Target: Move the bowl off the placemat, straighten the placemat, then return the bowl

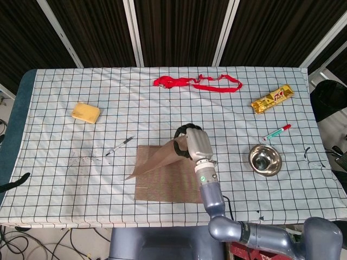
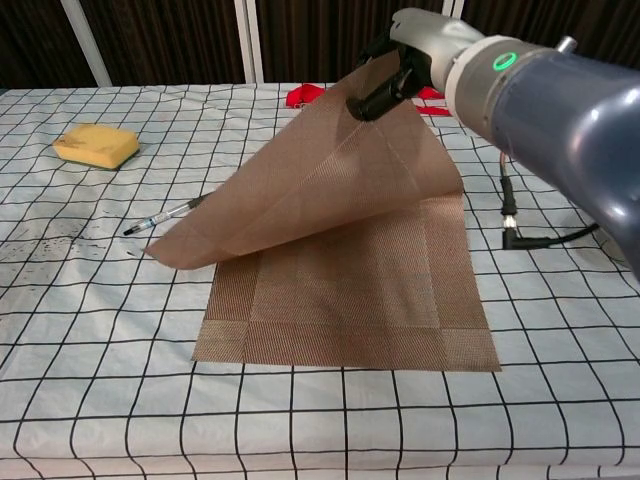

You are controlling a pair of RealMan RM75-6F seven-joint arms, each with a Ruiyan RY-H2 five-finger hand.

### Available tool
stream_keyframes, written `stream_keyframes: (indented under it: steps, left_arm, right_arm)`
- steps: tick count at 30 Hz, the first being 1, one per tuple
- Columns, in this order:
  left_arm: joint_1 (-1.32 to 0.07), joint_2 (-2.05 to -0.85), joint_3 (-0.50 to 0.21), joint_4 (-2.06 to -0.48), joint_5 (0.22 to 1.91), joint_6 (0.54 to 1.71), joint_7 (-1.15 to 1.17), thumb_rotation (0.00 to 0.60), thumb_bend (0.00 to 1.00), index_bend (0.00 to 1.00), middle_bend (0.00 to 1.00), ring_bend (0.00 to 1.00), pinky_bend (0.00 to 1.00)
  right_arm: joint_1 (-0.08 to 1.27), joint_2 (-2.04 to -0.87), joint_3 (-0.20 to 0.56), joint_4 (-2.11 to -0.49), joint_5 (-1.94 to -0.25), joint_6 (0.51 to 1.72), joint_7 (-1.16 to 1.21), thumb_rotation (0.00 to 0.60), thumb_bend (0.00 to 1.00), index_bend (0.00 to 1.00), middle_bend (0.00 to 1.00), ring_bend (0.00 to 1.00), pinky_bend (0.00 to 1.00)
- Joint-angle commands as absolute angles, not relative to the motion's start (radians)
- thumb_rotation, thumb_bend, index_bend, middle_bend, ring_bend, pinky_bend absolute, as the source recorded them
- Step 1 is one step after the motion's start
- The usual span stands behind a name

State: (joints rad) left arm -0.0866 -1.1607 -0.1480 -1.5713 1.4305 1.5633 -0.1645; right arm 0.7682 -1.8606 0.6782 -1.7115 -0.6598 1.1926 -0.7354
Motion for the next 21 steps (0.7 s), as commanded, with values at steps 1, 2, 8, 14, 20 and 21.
stream_keyframes:
  steps: [1,2,8,14,20,21]
  left_arm:
    - [-0.086,-1.158,-0.149,-1.574,1.429,1.563,-0.164,0.600,0.02,0.00,0.00,0.00,0.00]
    - [-0.086,-1.158,-0.149,-1.574,1.428,1.563,-0.163,0.600,0.02,0.00,0.00,0.00,0.00]
    - [-0.088,-1.158,-0.152,-1.575,1.417,1.554,-0.158,0.600,0.02,0.00,0.00,0.00,0.00]
    - [-0.092,-1.158,-0.149,-1.579,1.410,1.541,-0.146,0.600,0.02,0.00,0.00,0.00,0.00]
    - [-0.094,-1.161,-0.152,-1.581,1.404,1.538,-0.132,0.600,0.02,0.00,0.00,0.00,0.00]
    - [-0.094,-1.162,-0.152,-1.581,1.403,1.538,-0.131,0.600,0.02,0.00,0.00,0.00,0.00]
  right_arm:
    - [0.855,-1.898,0.774,-1.588,-0.554,1.210,-0.734,0.600,0.50,0.72,0.37,0.21,0.21]
    - [0.869,-1.902,0.786,-1.562,-0.541,1.215,-0.733,0.600,0.50,0.72,0.37,0.21,0.21]
    - [0.962,-1.922,0.830,-1.362,-0.485,1.223,-0.732,0.600,0.50,0.72,0.37,0.20,0.21]
    - [1.035,-1.943,0.873,-1.192,-0.401,1.225,-0.747,0.600,0.50,0.72,0.37,0.19,0.19]
    - [1.107,-1.967,0.871,-1.008,-0.356,1.198,-0.737,0.600,0.47,0.72,0.34,0.16,0.19]
    - [1.112,-1.969,0.867,-0.991,-0.356,1.190,-0.730,0.600,0.45,0.70,0.33,0.15,0.19]
